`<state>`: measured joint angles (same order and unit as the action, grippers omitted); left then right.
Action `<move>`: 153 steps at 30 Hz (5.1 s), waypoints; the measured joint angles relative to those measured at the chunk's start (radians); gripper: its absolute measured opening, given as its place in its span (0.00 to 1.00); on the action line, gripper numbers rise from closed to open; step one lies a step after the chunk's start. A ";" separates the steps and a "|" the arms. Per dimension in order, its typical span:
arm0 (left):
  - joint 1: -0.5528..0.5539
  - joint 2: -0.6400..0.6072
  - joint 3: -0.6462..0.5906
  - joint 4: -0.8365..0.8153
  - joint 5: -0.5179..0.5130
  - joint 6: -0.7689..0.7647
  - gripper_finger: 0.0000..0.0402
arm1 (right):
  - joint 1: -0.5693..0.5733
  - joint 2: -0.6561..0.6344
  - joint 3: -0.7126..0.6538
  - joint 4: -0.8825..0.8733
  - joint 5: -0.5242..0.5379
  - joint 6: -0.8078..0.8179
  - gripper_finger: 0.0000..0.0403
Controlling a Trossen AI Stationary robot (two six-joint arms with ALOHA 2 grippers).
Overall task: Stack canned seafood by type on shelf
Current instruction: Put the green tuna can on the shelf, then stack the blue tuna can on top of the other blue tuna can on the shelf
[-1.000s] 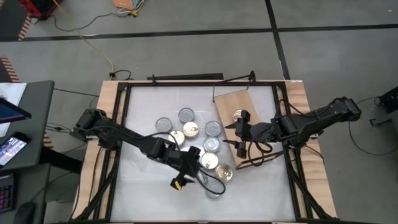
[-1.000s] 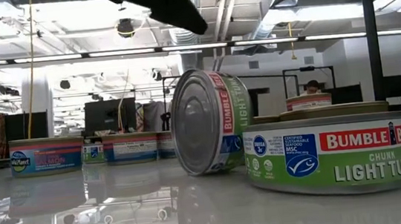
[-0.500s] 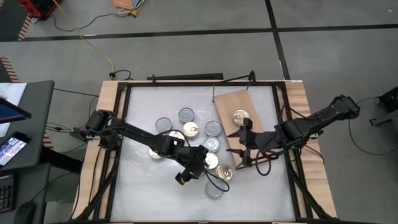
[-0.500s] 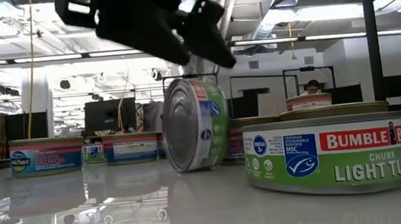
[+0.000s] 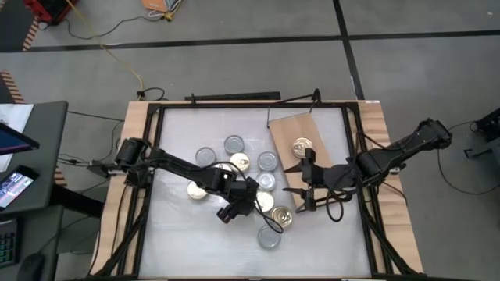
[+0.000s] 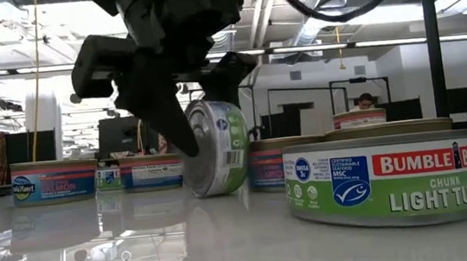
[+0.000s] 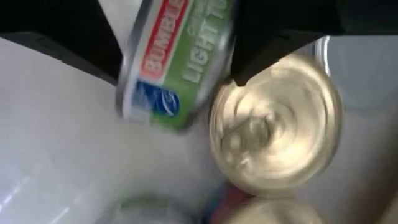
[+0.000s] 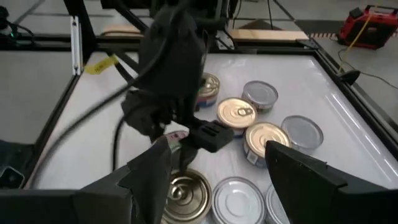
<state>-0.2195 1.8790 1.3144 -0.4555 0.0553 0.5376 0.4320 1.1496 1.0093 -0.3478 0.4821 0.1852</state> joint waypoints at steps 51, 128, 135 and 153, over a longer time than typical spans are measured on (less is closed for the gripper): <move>0.287 0.231 0.087 1.092 0.136 -1.078 0.30 | -0.190 -0.351 0.050 -0.468 0.311 0.098 0.70; 0.031 -0.354 -0.461 0.863 -0.285 -0.475 0.62 | 0.046 -0.126 0.050 -0.163 0.278 0.032 0.70; -0.126 -0.583 -0.562 0.585 -0.561 -0.555 0.62 | -0.083 0.094 0.050 0.023 0.107 -0.078 0.70; -0.438 -0.649 -0.588 0.357 -0.737 -0.773 0.62 | -0.326 0.450 0.049 0.425 -0.280 -0.270 0.70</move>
<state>-0.6573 1.2303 0.7261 -0.0984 -0.6814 -0.2357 0.1059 1.5992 1.0584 0.0768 0.2024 -0.0844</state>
